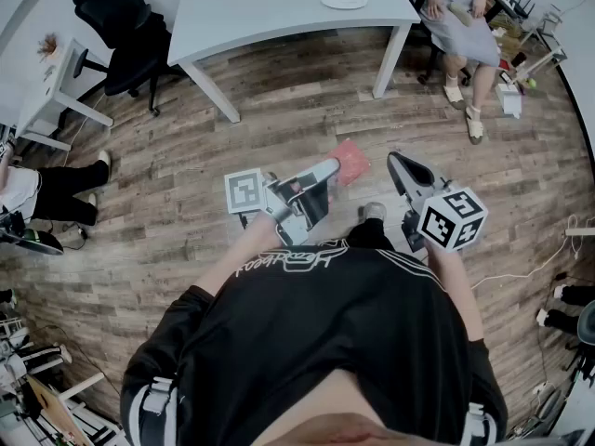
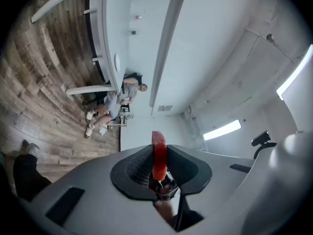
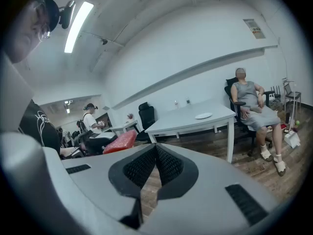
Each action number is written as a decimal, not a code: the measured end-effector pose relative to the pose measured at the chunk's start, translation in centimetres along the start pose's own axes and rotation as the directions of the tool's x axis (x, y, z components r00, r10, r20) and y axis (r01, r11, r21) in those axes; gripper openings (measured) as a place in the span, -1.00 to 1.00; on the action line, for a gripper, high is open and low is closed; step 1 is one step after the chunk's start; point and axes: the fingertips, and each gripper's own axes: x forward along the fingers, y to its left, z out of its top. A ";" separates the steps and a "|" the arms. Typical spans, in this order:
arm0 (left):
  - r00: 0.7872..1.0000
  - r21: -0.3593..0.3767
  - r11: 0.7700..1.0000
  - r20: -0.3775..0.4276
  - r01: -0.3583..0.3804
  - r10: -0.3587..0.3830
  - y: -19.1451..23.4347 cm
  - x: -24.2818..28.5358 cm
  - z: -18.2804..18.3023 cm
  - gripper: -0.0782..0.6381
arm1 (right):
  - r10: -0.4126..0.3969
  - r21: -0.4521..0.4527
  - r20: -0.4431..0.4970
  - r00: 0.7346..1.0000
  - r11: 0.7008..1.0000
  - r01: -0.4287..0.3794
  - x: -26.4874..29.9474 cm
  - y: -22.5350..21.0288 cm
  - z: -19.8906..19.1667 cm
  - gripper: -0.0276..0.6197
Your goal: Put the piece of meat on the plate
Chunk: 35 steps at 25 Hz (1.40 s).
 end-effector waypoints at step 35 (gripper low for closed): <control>0.995 -0.046 0.996 0.067 -0.072 0.075 5.3 7.9 5.1 -0.55 | 0.093 0.100 -0.034 0.995 0.991 -0.089 4.4 -10.2 1.1 -0.89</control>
